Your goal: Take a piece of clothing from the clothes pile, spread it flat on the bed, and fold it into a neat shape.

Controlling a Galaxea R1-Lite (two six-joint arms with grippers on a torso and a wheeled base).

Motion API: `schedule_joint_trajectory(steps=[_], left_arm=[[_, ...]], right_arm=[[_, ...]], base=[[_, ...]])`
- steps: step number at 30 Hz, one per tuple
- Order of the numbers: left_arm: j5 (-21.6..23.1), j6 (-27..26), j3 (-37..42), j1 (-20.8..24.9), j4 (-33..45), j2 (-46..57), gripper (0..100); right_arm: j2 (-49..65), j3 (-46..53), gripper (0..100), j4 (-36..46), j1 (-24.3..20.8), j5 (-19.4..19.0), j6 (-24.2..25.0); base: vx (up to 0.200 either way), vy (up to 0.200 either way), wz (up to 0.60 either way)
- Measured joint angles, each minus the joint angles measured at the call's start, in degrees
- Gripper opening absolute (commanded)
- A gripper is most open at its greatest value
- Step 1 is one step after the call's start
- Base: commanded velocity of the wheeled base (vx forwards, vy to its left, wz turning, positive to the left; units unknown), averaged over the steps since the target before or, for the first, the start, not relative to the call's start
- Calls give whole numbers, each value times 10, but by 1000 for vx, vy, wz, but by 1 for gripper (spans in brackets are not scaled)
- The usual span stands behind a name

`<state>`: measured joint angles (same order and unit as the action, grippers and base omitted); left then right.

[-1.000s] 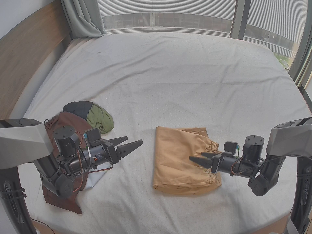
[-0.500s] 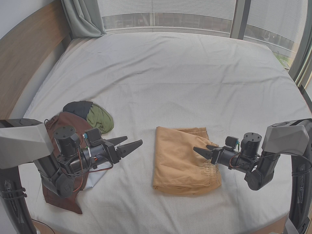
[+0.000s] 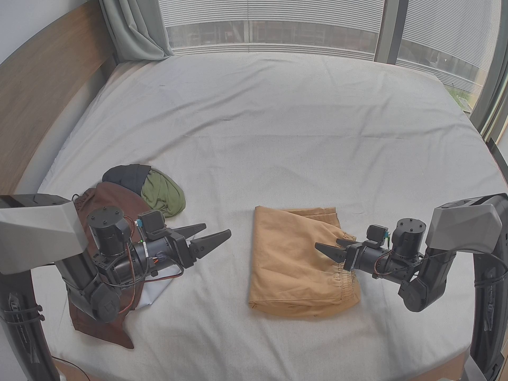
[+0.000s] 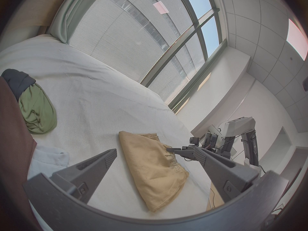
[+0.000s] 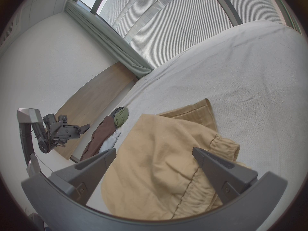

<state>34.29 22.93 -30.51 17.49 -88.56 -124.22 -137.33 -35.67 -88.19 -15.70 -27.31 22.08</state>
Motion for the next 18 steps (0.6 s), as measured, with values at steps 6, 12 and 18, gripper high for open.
schedule_joint_trajectory(steps=[6,12,18], left_arm=[[-4,-55,12,-15,0,4,100],[-8,-128,34,-39,0,8,100],[-79,-176,66,-53,1,12,100]], right_arm=[[36,36,100,1,-6,-25,-14],[72,62,100,1,-7,-30,-18],[93,97,100,1,-5,-33,-55]], base=[[0,0,0],[0,0,0],[0,0,0]])
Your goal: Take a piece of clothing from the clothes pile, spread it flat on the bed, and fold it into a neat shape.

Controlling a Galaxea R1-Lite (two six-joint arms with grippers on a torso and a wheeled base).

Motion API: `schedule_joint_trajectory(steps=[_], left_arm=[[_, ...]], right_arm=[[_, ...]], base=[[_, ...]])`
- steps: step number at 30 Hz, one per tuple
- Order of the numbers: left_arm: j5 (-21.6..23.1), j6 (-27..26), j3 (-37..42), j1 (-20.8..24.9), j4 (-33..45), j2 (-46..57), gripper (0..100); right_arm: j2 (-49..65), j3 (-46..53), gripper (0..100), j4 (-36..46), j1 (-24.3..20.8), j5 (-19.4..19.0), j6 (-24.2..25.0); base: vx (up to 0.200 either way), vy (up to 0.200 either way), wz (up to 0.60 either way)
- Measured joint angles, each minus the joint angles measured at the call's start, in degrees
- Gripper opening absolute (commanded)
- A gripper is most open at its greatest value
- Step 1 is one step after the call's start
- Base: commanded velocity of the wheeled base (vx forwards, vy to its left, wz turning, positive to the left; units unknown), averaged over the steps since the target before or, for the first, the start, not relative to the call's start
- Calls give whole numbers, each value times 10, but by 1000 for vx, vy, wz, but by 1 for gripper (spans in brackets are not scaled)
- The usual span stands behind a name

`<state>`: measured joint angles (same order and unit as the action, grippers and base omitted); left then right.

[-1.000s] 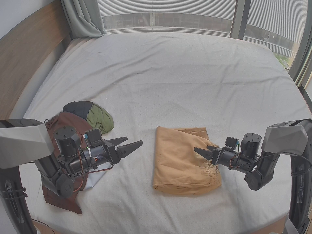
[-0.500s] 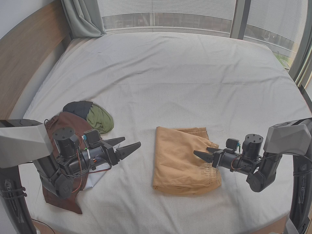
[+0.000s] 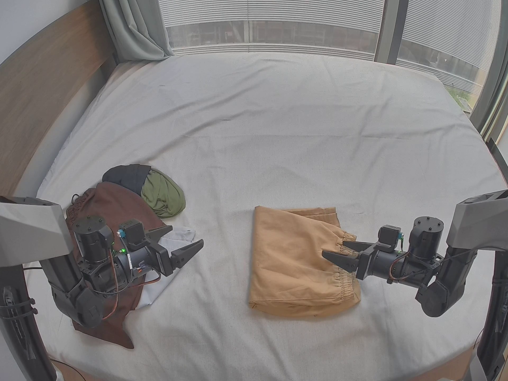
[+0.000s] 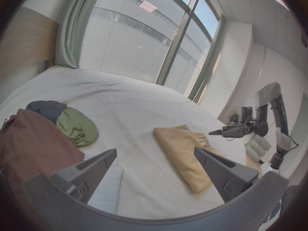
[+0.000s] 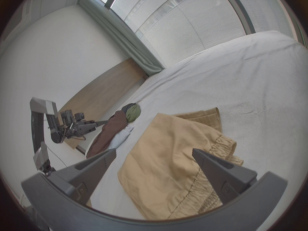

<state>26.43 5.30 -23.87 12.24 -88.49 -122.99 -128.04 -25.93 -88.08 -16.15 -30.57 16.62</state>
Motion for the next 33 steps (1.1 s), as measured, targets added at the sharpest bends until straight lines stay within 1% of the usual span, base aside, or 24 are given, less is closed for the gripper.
schedule_joint_trajectory(steps=[3,5,11,21,26,33], left_arm=[[-26,-5,19,0,0,2,100],[-31,-7,30,-1,0,2,100],[-28,-11,52,-3,0,3,100],[-27,-12,58,-2,0,3,100],[-26,-11,58,1,0,3,100],[-28,-12,60,4,0,3,100]], right_arm=[[6,21,100,3,-2,0,-23],[12,31,100,7,-5,-1,-26],[24,52,100,9,-6,-1,-26],[30,96,100,5,-11,1,-25],[28,122,100,7,-2,3,-26],[13,133,100,7,10,4,-26]], base=[[0,0,0],[0,0,0],[0,0,0],[0,0,0],[0,0,0],[0,0,0]])
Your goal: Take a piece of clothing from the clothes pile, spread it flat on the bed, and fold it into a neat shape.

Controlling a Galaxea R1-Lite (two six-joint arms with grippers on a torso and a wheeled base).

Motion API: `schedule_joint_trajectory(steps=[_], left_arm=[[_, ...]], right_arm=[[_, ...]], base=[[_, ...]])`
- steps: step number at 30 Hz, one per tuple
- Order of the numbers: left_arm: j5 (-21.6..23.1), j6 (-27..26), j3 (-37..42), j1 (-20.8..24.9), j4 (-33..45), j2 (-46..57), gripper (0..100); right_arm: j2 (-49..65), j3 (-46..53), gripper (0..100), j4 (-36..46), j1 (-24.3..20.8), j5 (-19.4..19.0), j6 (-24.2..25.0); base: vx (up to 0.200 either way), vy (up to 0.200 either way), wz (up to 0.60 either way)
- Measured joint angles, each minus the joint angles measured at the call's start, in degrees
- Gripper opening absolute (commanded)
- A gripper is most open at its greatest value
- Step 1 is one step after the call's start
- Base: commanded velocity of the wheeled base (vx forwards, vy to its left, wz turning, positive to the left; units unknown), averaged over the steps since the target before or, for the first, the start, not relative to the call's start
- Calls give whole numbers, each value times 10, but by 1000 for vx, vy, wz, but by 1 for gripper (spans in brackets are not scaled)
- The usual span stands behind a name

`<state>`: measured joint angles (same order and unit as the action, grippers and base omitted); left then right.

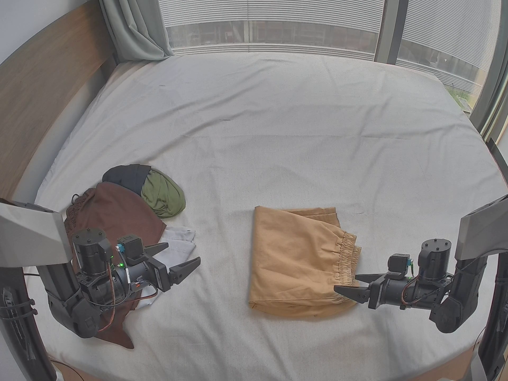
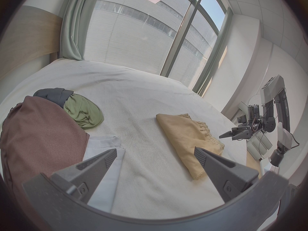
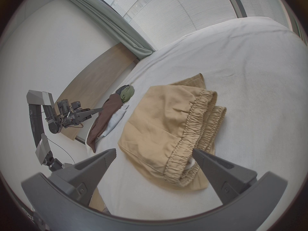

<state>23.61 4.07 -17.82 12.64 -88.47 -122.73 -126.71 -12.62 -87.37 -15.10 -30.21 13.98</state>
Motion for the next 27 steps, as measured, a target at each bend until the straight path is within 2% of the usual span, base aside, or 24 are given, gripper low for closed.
schedule_joint_trajectory(steps=[27], left_arm=[[3,0,-2,1,0,-1,100]], right_arm=[[-93,-36,100,-3,46,5,2]], base=[[0,0,0]])
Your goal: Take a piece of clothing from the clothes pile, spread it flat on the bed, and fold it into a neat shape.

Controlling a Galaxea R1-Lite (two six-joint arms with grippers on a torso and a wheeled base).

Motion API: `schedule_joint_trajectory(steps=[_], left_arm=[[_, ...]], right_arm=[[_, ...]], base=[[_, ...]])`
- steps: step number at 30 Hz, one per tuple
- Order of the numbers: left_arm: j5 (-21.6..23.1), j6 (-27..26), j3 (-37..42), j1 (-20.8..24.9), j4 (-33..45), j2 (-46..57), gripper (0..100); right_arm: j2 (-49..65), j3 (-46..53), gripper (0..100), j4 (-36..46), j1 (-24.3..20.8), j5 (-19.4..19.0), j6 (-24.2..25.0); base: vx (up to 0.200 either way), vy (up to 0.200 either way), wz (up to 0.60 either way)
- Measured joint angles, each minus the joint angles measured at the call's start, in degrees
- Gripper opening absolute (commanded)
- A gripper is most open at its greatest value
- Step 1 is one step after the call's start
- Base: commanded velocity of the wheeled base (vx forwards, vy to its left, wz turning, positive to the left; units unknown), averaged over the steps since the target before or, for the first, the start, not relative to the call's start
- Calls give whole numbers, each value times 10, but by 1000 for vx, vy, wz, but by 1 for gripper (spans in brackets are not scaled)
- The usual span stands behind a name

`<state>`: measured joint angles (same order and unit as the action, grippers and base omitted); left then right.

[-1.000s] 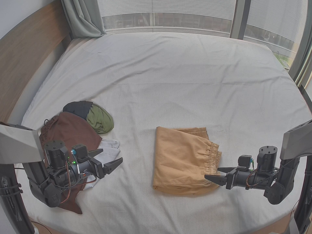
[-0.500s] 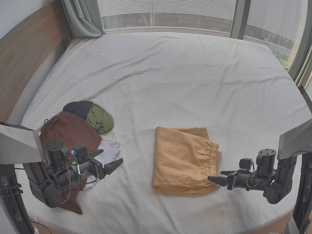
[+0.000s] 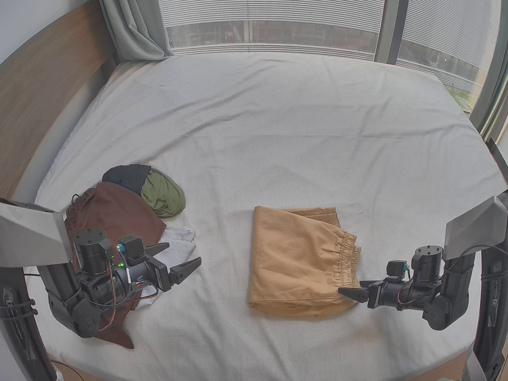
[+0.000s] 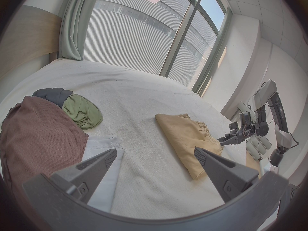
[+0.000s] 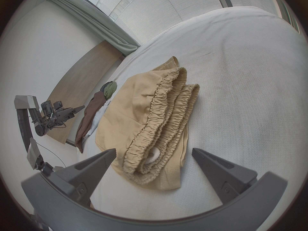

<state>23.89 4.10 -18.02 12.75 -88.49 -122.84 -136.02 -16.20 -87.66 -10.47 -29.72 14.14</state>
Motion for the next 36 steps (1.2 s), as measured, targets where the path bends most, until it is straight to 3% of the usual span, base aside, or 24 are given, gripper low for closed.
schedule_joint_trajectory(steps=[8,16,22,23,36], left_arm=[[0,0,0,0,0,0,100],[1,-1,1,0,0,0,100],[1,-1,2,0,0,0,100],[1,-1,3,0,-1,0,100],[1,-1,3,0,-1,-1,100]], right_arm=[[-27,-30,100,-6,-12,22,5],[-39,-52,100,-6,-52,26,75],[-38,-52,100,-5,-71,25,87],[-38,-52,0,-5,-72,25,87],[-38,-57,0,-5,-74,25,87]], base=[[0,0,0],[0,0,0],[0,0,0],[0,0,0],[0,0,0]])
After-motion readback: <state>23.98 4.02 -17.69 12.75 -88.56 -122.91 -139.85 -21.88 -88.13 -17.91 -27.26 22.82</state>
